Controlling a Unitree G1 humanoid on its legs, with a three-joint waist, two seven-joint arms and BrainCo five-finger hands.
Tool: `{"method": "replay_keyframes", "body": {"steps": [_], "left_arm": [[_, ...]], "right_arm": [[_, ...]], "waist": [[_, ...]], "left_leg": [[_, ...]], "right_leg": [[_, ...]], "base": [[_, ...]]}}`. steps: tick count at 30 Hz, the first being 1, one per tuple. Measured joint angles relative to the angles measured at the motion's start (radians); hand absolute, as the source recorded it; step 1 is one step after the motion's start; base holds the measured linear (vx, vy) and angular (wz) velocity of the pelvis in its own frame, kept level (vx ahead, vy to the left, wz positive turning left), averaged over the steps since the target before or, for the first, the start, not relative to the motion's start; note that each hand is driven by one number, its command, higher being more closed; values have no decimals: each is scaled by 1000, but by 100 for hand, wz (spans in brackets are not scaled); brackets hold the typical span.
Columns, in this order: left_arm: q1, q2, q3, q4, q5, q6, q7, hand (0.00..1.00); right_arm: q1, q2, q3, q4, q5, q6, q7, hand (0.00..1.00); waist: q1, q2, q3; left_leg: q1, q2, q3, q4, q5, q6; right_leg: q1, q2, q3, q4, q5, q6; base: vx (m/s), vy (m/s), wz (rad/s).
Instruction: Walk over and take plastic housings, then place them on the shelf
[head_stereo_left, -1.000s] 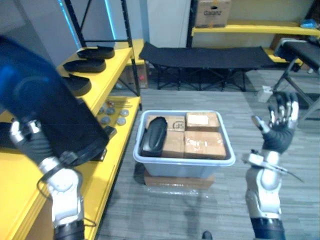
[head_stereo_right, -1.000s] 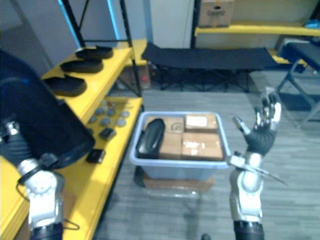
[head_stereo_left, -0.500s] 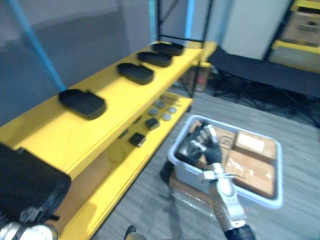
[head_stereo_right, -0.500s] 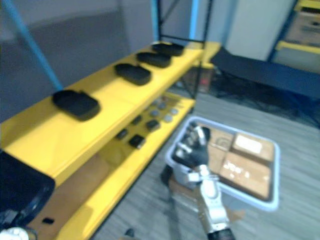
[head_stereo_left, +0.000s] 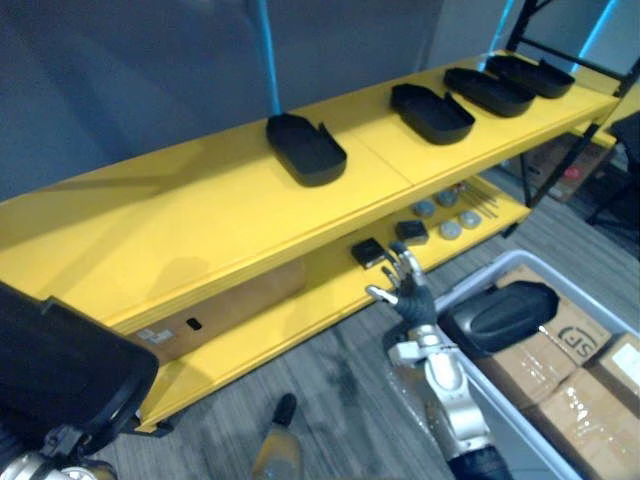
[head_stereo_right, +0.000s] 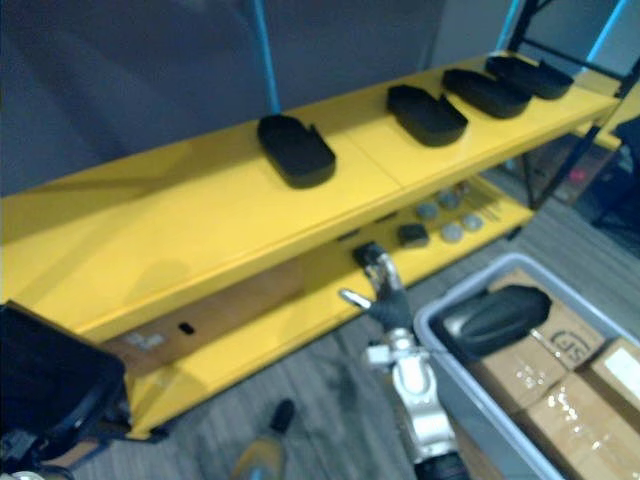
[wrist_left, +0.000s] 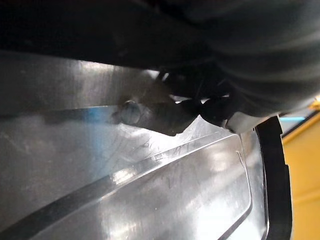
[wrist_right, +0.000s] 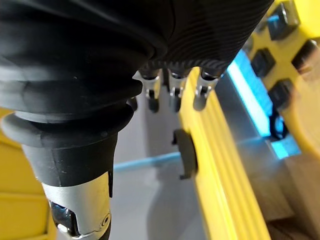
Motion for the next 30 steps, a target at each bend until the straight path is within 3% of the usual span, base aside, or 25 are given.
{"method": "replay_keyframes", "body": {"steps": [1,3,5,7,14,19,21,22,24,26,27,28,29,30], "left_arm": [[-5,40,-36,-2,-9,-5,-38,100],[-29,87,-91,-2,-15,-13,-96,100],[-59,108,-157,-9,-14,-24,-169,100],[-56,108,-176,-28,-15,-27,-193,100],[-27,134,-208,-42,-53,-49,-245,100],[-64,189,-205,-54,-43,-81,-273,100],[-85,189,-203,-69,-42,-88,-305,100],[-92,197,-202,-76,-41,-91,-325,100],[-104,221,-199,-76,-32,-105,-337,100],[-103,227,-194,-76,-31,-110,-334,100],[-103,227,-197,-76,-30,-110,-332,100],[-109,238,-197,-76,-27,-110,-325,100],[-121,254,-196,-76,-27,-109,-317,100],[-122,259,-196,-76,-27,-108,-311,100]], "right_arm": [[16,-6,-1,-5,-22,-5,-17,0],[31,-12,-14,-14,-44,-25,-36,0],[25,-33,-47,-14,-69,-48,-46,0],[15,-43,-58,-13,-90,-64,-39,0],[32,-43,-60,-13,-130,-112,-7,0],[27,-38,-66,-15,-153,-136,-49,0],[27,-38,-81,-15,-178,-148,-91,0],[29,-37,-92,-18,-184,-149,-114,0],[26,-37,-118,-55,-191,-149,-132,0],[4,-24,-151,-79,-192,-152,-136,0],[2,-20,-157,-78,-192,-152,-137,0],[-1,-15,-164,-78,-193,-153,-137,0],[-12,-17,-167,-77,-204,-153,-134,0],[-16,-18,-171,-77,-212,-153,-134,0]], "waist": [[-13,-6,2],[-16,-18,15],[-26,-2,67],[-25,5,100],[-29,16,123],[-23,-21,142],[-18,-30,149],[-23,-25,148],[-26,-32,149],[-36,-49,148],[-41,-48,148],[-51,-42,149],[-61,-40,150],[-65,-35,150]], "left_leg": [[-6,-18,-42,-14,14,-3],[-26,-36,-83,-27,45,-15],[-55,-54,-92,-24,84,2],[-56,-56,-95,-23,88,2],[-61,-68,-93,-7,70,22],[-83,-149,-89,46,32,24],[-90,-175,-84,81,-1,23],[-87,-174,-85,91,-13,34],[-72,-172,-60,100,-36,48],[-26,-182,-5,100,-70,89],[-8,-184,-2,98,-79,101],[27,-172,-7,89,-95,122],[53,-159,-10,84,-104,141],[62,-153,-10,84,-111,142]], "right_leg": [[-20,11,65,43,-57,-25],[-46,19,136,98,-101,-46],[-54,28,127,148,-124,-42],[-53,27,128,164,-143,-29],[-40,25,126,146,-157,-31],[8,-20,89,92,-151,-44],[21,-32,94,111,-105,-80],[-10,-40,145,198,-67,-121],[-93,-69,251,372,13,-134],[-199,-110,378,563,218,-129],[-218,-125,381,604,292,-131],[-262,-139,395,678,287,-134],[-315,-123,398,719,112,-149],[-336,-108,398,712,71,-147]], "base": [[27,-43,106],[15,-35,96],[-26,-5,85],[-55,-5,30],[-21,13,3],[101,42,22],[164,83,33],[141,218,37],[123,273,19],[123,298,-11],[110,269,-12],[45,204,-10],[3,169,-11],[42,107,-10]]}}
